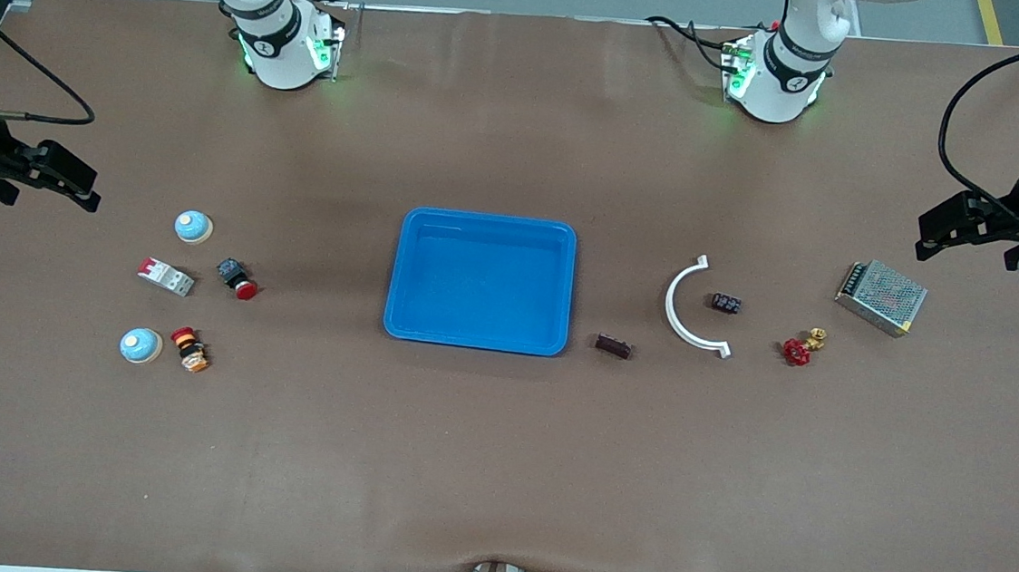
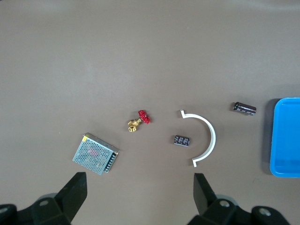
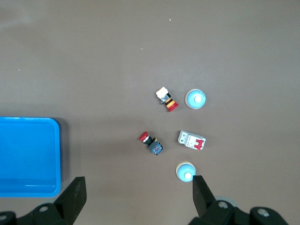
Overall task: Place electrolytic capacitor and blue bell in tray
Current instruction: 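Move the right gripper toward a blue bell while the left gripper reaches capacitors, then lower the right gripper onto the blue bell while the left gripper grasps a capacitor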
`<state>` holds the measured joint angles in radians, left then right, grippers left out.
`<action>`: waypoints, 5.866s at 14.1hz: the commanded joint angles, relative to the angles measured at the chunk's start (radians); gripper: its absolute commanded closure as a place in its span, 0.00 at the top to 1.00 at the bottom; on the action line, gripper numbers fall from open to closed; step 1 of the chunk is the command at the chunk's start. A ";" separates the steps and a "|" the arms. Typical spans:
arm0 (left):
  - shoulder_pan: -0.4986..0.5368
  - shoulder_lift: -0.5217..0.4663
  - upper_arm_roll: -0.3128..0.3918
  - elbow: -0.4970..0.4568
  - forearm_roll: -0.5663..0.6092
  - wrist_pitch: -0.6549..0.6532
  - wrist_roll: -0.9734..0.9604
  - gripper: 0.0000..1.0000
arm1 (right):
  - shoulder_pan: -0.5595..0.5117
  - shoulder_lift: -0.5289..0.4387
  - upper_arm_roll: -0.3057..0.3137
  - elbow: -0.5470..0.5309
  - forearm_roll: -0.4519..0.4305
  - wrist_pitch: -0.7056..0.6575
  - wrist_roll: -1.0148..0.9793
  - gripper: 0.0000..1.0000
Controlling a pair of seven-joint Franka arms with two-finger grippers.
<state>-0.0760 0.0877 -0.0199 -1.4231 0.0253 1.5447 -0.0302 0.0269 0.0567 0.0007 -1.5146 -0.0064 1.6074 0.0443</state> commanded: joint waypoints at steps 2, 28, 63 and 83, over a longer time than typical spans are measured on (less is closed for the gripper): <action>-0.001 0.006 -0.003 0.006 0.002 0.003 0.015 1.00 | 0.011 -0.005 -0.008 0.001 -0.001 -0.012 -0.006 1.00; -0.005 -0.192 -0.083 -0.824 -0.163 0.670 -0.913 1.00 | -0.228 -0.052 -0.013 -0.771 -0.057 0.534 -0.408 1.00; -0.038 0.188 -0.137 -0.967 -0.001 1.161 -1.528 1.00 | -0.283 0.163 -0.010 -1.026 -0.052 1.008 -0.443 1.00; 0.002 0.244 -0.134 -0.967 0.076 1.227 -1.530 0.82 | -0.289 0.198 -0.010 -1.023 -0.053 1.056 -0.489 0.43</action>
<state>-0.0761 0.3293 -0.1515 -2.3843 0.0771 2.7517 -1.5483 -0.2437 0.2594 -0.0225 -2.5286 -0.0622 2.6562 -0.4255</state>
